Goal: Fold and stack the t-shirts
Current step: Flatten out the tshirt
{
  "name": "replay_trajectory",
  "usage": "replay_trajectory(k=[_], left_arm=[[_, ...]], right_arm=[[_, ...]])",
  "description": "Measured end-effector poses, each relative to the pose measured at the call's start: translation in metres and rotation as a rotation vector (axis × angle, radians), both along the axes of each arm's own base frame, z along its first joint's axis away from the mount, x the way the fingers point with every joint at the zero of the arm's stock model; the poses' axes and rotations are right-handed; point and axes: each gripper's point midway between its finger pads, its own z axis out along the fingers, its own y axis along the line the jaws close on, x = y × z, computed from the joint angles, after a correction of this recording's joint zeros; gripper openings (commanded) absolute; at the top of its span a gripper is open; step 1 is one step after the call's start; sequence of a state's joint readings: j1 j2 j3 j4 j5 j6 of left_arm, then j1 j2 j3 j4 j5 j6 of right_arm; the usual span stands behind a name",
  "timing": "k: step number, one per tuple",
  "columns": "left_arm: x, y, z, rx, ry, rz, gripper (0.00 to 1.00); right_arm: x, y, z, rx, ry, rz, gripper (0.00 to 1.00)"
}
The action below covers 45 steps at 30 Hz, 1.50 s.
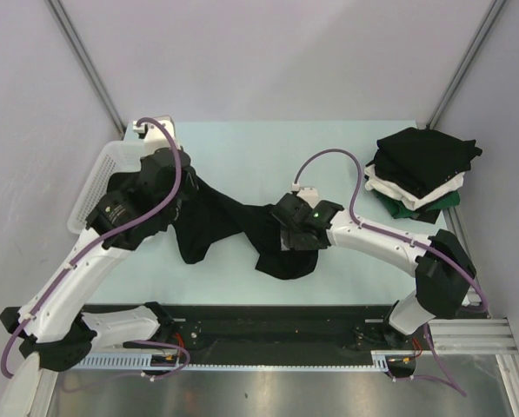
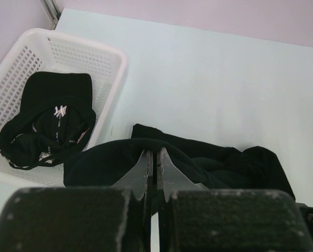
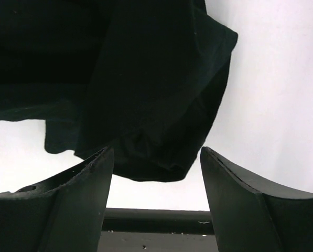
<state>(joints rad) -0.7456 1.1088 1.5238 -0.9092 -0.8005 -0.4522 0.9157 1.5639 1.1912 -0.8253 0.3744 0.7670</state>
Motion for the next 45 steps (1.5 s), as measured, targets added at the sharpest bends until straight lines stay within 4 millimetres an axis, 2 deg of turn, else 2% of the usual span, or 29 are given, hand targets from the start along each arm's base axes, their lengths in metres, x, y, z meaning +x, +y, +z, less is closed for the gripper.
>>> replay_trajectory(k=[17,28,30,33,36,37,39,40,45], left_arm=[[-0.003,0.002,-0.005,0.013,0.019,-0.002,0.0],[-0.004,0.003,-0.007,0.009,0.026,0.003,0.0],[-0.005,0.003,-0.007,0.008,0.026,0.004,0.0],[-0.006,0.004,-0.006,0.007,0.025,0.004,0.0],[-0.006,0.005,-0.007,0.007,0.026,0.004,0.0],[-0.006,0.005,-0.007,0.008,0.026,0.004,0.0],[-0.006,0.005,-0.008,0.009,0.029,0.005,0.0],[-0.007,0.005,-0.008,0.011,0.029,0.005,0.0],[-0.006,0.005,-0.011,0.015,0.034,0.005,0.0]], right_arm=[[0.0,0.037,0.011,0.151,-0.013,0.062,0.72],[-0.002,0.052,-0.009,0.156,0.035,0.099,0.67],[-0.003,0.052,-0.01,0.155,0.039,0.102,0.61],[-0.003,0.052,-0.01,0.151,0.037,0.108,0.47],[-0.002,0.05,-0.01,0.139,0.029,0.119,0.29],[0.0,0.049,-0.01,0.133,0.024,0.119,0.18],[0.003,0.046,-0.01,0.121,0.014,0.119,0.09],[0.005,0.043,-0.009,0.116,0.009,0.117,0.0],[0.019,0.027,-0.002,0.097,-0.02,0.089,0.0]])
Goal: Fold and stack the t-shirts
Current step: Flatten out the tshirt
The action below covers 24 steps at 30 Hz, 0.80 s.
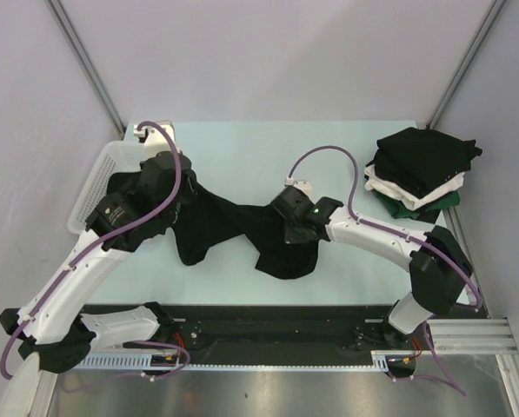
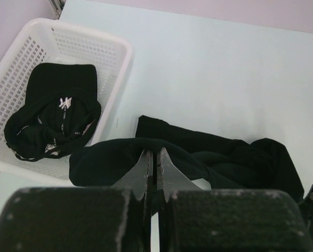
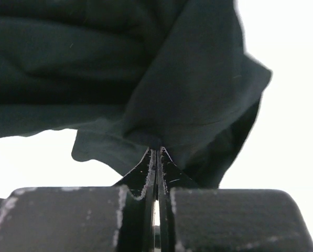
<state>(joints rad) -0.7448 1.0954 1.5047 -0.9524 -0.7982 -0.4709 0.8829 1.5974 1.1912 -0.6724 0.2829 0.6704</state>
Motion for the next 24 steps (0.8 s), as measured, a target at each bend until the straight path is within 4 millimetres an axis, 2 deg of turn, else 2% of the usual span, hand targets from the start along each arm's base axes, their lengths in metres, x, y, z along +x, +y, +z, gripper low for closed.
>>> replay_trajectory(k=[3,7,11,16,24], left_arm=[[0.0,0.0,-0.001,0.001,0.001,0.0,0.0],[0.0,0.001,-0.001,0.003,0.001,0.003,0.0],[0.0,0.001,-0.001,0.005,0.001,0.005,0.0],[0.0,0.002,-0.001,0.008,-0.001,0.011,0.0],[0.001,0.008,0.0,0.024,-0.006,0.03,0.0]], right_arm=[[0.008,-0.011,0.01,-0.004,-0.031,-0.018,0.0],[0.02,-0.032,0.034,-0.008,-0.099,-0.051,0.0],[0.039,-0.071,0.057,-0.039,-0.174,-0.127,0.0],[0.058,-0.122,0.074,-0.113,-0.229,-0.23,0.0],[0.069,-0.176,0.097,-0.255,-0.307,-0.311,0.0]])
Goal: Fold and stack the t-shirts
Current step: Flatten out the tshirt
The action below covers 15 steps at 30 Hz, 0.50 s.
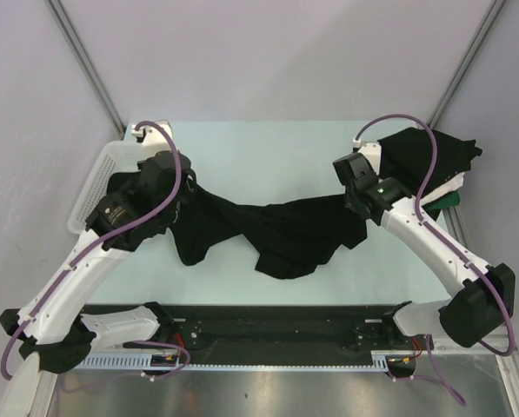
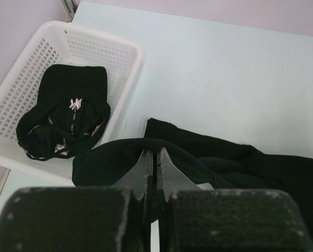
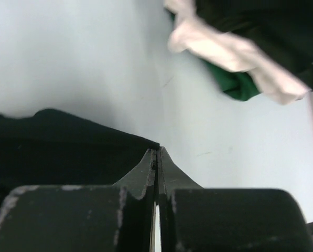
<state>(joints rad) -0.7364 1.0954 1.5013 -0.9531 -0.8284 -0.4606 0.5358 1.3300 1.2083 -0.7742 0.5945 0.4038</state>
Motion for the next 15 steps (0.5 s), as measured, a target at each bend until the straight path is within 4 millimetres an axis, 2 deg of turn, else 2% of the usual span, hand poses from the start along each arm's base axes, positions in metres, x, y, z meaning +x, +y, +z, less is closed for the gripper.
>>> replay_trajectory(k=[6,15], left_arm=[[-0.001,0.006,0.0,0.022,0.001,0.012,0.0],[-0.008,0.022,0.007,0.041,-0.011,0.042,0.0]], right_arm=[[0.011,-0.033,0.022,-0.102,-0.052,-0.059,0.0],[0.032,-0.084,0.069,-0.211,-0.154,-0.157,0.0]])
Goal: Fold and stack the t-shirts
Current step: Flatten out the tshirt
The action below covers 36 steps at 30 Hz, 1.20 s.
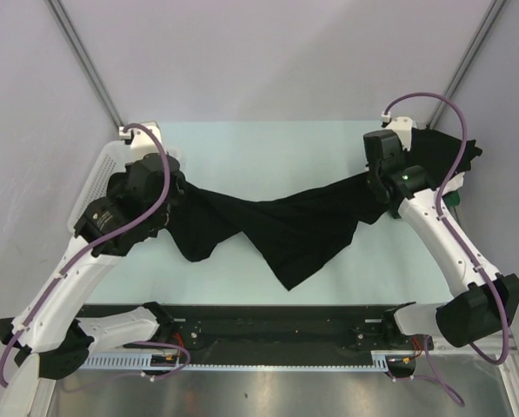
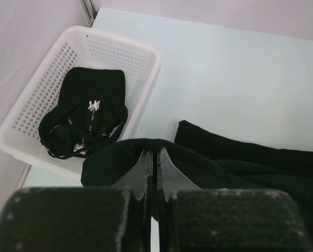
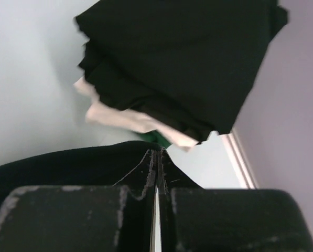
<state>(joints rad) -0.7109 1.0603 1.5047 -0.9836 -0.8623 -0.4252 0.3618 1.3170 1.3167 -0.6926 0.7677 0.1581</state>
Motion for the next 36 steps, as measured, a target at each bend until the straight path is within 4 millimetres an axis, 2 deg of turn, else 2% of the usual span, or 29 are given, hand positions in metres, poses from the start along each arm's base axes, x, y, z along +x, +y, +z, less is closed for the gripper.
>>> replay_trajectory(k=[4,7,9,11,14,18,22,27,29,31,33,36], left_arm=[[-0.003,0.005,0.004,-0.006,-0.01,0.009,0.0],[-0.005,0.009,0.005,-0.006,-0.013,0.013,0.0],[-0.006,0.01,0.005,-0.003,-0.012,0.014,0.0],[-0.006,0.01,0.005,-0.004,-0.01,0.012,0.0],[-0.007,0.01,0.004,-0.003,-0.006,0.009,0.0],[-0.007,0.009,0.003,-0.005,-0.003,0.003,0.0],[-0.006,0.006,0.0,-0.007,0.006,-0.01,0.0],[-0.005,0.003,-0.007,-0.005,0.023,-0.021,0.0],[-0.004,0.001,-0.009,-0.005,0.028,-0.027,0.0],[-0.003,-0.001,-0.011,-0.005,0.033,-0.032,0.0],[-0.001,-0.003,-0.012,-0.004,0.036,-0.034,0.0],[0.001,-0.005,-0.013,-0.004,0.037,-0.035,0.0]], right_arm=[[0.004,-0.019,0.016,-0.038,-0.034,-0.046,0.0],[0.005,-0.023,0.024,-0.049,-0.052,-0.055,0.0],[0.006,-0.023,0.026,-0.05,-0.057,-0.056,0.12],[0.007,-0.023,0.025,-0.051,-0.055,-0.056,0.29],[0.008,-0.023,0.022,-0.051,-0.047,-0.058,0.41],[0.007,-0.023,0.022,-0.053,-0.043,-0.058,0.47],[0.006,-0.019,0.019,-0.021,-0.041,-0.049,0.46],[-0.008,0.007,0.013,0.158,-0.035,0.011,0.42],[-0.017,0.023,0.01,0.228,-0.027,0.034,0.43],[-0.026,0.05,0.004,0.288,-0.007,0.083,0.45],[-0.037,0.079,-0.011,0.333,0.032,0.139,0.46],[-0.057,0.112,-0.046,0.375,0.127,0.193,0.47]])
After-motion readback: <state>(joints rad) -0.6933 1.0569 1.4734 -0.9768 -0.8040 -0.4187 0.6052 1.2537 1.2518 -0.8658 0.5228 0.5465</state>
